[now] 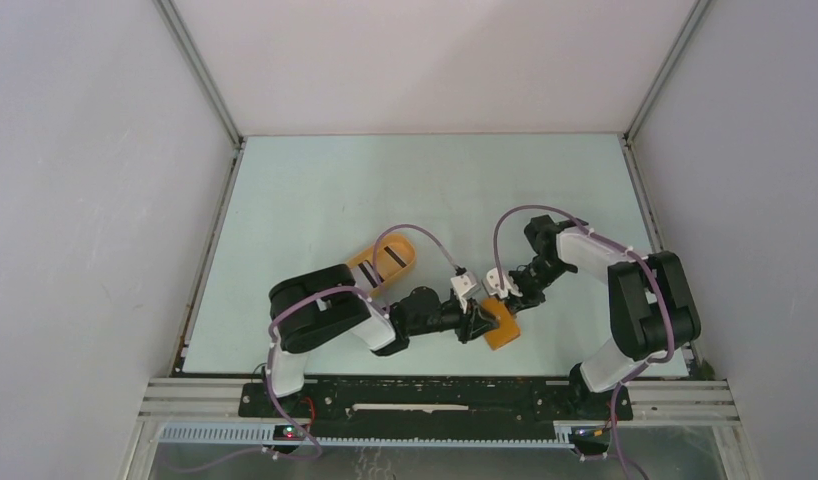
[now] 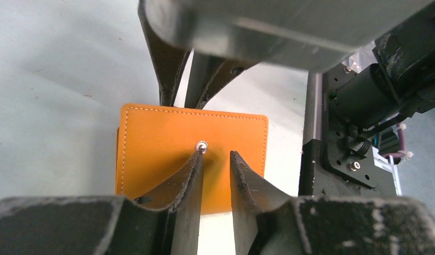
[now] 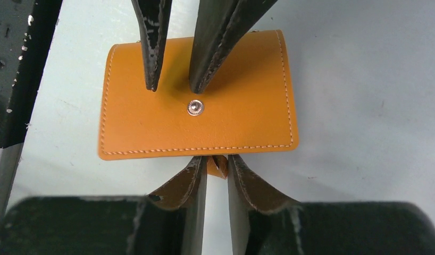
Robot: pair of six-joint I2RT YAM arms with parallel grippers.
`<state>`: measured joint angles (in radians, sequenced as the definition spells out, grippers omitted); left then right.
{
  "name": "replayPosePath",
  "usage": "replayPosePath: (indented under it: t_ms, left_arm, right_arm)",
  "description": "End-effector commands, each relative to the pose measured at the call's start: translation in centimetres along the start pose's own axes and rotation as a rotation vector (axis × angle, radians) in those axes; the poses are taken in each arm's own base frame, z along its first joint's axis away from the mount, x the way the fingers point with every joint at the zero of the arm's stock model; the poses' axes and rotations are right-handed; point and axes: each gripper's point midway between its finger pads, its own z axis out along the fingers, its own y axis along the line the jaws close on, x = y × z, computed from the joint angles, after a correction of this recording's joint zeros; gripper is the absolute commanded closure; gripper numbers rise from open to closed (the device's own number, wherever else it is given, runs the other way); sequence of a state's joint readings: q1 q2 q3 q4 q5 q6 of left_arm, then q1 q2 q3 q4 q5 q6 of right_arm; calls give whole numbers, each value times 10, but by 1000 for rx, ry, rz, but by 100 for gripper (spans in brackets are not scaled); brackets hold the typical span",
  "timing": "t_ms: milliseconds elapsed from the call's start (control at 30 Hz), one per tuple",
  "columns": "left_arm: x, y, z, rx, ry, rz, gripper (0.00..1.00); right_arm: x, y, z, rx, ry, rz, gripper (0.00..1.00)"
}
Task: Put the credit cards into the card holder
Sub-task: Close the credit card at the center of the board.
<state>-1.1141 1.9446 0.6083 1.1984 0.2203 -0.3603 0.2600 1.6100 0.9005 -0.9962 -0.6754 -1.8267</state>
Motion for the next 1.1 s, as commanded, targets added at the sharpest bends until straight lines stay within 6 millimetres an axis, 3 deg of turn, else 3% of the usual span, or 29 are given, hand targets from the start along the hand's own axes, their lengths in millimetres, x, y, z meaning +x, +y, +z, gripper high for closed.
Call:
replayPosePath:
  t_ms: [0, 633, 700, 833, 967, 1067]
  left_arm:
    - [10, 0, 12, 7, 70, 31, 71]
    - [35, 8, 16, -19, 191, 10, 74]
    - [37, 8, 18, -21, 205, 4, 74]
    - [38, 11, 19, -35, 217, -13, 75]
    - [39, 13, 18, -44, 219, -28, 76]
    - [39, 14, 17, -48, 219, -39, 77]
  right_arm:
    - [-4, -3, -10, 46, -25, 3, 73]
    - [6, -1, -33, 135, -1, 37, 75]
    - [1, 0, -36, 146, -20, 36, 71]
    - [-16, -8, -56, 252, -73, 103, 54]
    - [-44, -11, -77, 340, -168, 275, 50]
    - [-62, -11, -82, 358, -225, 499, 52]
